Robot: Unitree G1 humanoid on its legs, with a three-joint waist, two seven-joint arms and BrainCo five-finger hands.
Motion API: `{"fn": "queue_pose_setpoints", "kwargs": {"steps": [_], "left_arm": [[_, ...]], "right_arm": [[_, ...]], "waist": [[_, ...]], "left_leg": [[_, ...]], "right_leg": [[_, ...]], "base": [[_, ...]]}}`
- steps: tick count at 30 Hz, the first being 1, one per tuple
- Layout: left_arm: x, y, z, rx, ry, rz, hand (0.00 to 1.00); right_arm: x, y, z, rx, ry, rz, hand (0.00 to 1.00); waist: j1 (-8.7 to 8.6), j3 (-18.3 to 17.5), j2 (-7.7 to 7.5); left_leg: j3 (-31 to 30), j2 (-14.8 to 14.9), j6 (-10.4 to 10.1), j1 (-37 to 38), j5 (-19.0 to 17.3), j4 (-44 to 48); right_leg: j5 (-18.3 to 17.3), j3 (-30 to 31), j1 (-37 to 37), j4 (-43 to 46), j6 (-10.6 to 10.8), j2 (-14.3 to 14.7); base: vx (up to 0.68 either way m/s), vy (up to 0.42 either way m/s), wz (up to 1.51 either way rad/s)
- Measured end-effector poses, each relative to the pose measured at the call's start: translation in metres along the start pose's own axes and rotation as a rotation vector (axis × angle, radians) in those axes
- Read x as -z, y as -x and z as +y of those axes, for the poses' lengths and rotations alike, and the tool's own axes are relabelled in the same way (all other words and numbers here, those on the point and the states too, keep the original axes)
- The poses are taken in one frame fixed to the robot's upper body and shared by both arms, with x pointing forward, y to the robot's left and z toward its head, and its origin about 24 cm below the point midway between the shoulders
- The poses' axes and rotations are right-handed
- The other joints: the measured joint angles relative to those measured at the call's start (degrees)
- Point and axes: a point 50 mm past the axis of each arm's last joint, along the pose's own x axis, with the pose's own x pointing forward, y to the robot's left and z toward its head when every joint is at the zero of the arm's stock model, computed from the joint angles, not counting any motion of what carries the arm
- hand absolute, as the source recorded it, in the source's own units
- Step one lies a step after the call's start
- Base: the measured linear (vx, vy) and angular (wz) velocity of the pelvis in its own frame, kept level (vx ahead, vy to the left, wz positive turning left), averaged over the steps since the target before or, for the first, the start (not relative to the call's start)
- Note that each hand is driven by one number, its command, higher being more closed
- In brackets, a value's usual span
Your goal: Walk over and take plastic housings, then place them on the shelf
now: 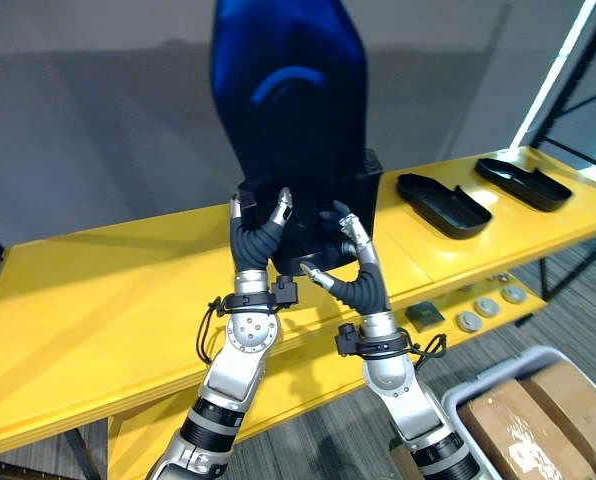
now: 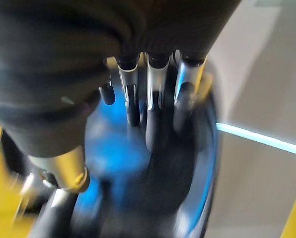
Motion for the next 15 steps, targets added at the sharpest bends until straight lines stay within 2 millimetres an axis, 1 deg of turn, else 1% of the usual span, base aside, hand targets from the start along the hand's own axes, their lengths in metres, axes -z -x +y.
{"fn": "queue_pose_setpoints", "kwargs": {"steps": [1,2,3,4,5,6,8,9,10,12,14,15], "left_arm": [[0.003,0.004,0.007,-0.035,-0.024,0.01,1.0],[0.007,0.013,0.019,-0.092,-0.06,0.037,1.0],[0.006,0.019,0.03,-0.132,-0.092,0.038,1.0],[0.005,0.02,0.035,-0.148,-0.105,0.033,1.0],[0.002,0.021,0.041,-0.172,-0.127,0.019,1.0],[0.0,0.02,0.045,-0.194,-0.14,0.005,1.0],[-0.001,0.02,0.049,-0.223,-0.159,0.004,1.0],[0.0,0.02,0.052,-0.249,-0.197,0.003,1.0],[0.0,0.02,0.053,-0.26,-0.216,0.003,1.0],[0.002,0.021,0.062,-0.312,-0.291,0.007,1.0],[0.004,0.024,0.073,-0.359,-0.362,0.018,1.0],[0.006,0.028,0.084,-0.391,-0.411,0.03,1.0]], "right_arm": [[0.007,0.003,-0.009,0.029,0.019,0.033,0.0],[0.018,0.009,-0.027,0.086,0.048,0.093,0.0],[0.025,0.009,-0.045,0.152,0.078,0.122,0.0],[0.026,0.009,-0.051,0.176,0.079,0.13,0.0],[0.026,0.01,-0.059,0.202,0.083,0.133,0.0],[0.021,0.012,-0.063,0.218,0.054,0.123,0.0],[0.012,0.013,-0.065,0.208,0.015,0.09,0.0],[0.007,0.015,-0.067,0.196,-0.033,0.077,0.0],[0.005,0.016,-0.068,0.19,-0.055,0.074,0.0],[0.002,0.027,-0.069,0.177,-0.127,0.086,0.0],[-0.002,0.037,-0.072,0.17,-0.178,0.095,0.0],[-0.005,0.041,-0.076,0.168,-0.19,0.09,0.0]], "waist": [[0.14,0.24,1.15],[0.27,-0.37,3.37],[0.34,-0.82,5.22],[0.44,-0.9,5.73],[0.52,-0.89,5.87],[0.49,-0.86,5.79],[0.41,-0.82,5.89],[0.43,-0.83,5.91],[0.38,-0.82,5.93],[0.57,-0.75,5.99],[0.41,-0.74,6.0],[0.37,-0.75,6.03]], "left_leg": [[-1.01,0.51,-0.9,0.45,-0.39,-0.07],[-2.38,2.56,-2.17,0.04,-0.44,-0.41],[-3.15,4.79,-2.75,-0.54,-0.52,-0.43],[-3.35,5.86,-3.21,-0.66,-0.35,-0.53],[-4.15,7.74,-4.31,-0.68,-0.12,-1.06],[-5.25,8.97,-5.1,-0.78,0.07,-1.67],[-6.73,9.71,-5.95,-1.17,0.76,-2.64],[-7.63,9.83,-6.45,-1.53,1.3,-3.03],[-7.94,9.8,-6.51,-1.61,1.47,-3.29],[-8.92,9.59,-6.44,-0.72,2.03,-4.47],[-9.35,8.91,-6.33,0.74,2.59,-5.93],[-9.28,8.4,-6.17,1.63,2.74,-6.66]], "right_leg": [[-1.03,-1.23,0.47,0.76,0.69,0.28],[-1.22,-3.61,2.02,-2.03,0.09,1.95],[0.0,-5.35,3.52,-5.61,-1.09,4.04],[0.87,-6.11,4.54,-7.64,-1.59,5.04],[2.47,-7.41,6.85,-11.85,-2.5,7.09],[3.15,-9.05,8.42,-14.44,-3.13,8.39],[3.11,-11.38,9.4,-15.63,-3.22,9.08],[3.04,-12.69,9.84,-16.08,-3.32,9.19],[3.0,-13.24,10.2,-16.33,-3.38,9.17],[2.73,-14.84,11.55,-16.65,-3.64,9.0],[2.22,-15.95,13.39,-17.26,-3.19,8.44],[1.78,-15.97,14.0,-17.4,-3.06,8.06]], "base": [[0.32,-0.346,0.77],[0.32,-0.287,0.4],[0.28,-0.189,0.3],[0.24,-0.176,0.16],[0.19,-0.166,0.25],[0.17,-0.16,0.35],[0.13,-0.099,0.51],[0.1,-0.053,0.53],[0.09,-0.015,0.47],[0.07,0.02,0.4],[0.05,0.056,0.3],[0.03,0.086,0.15]]}}
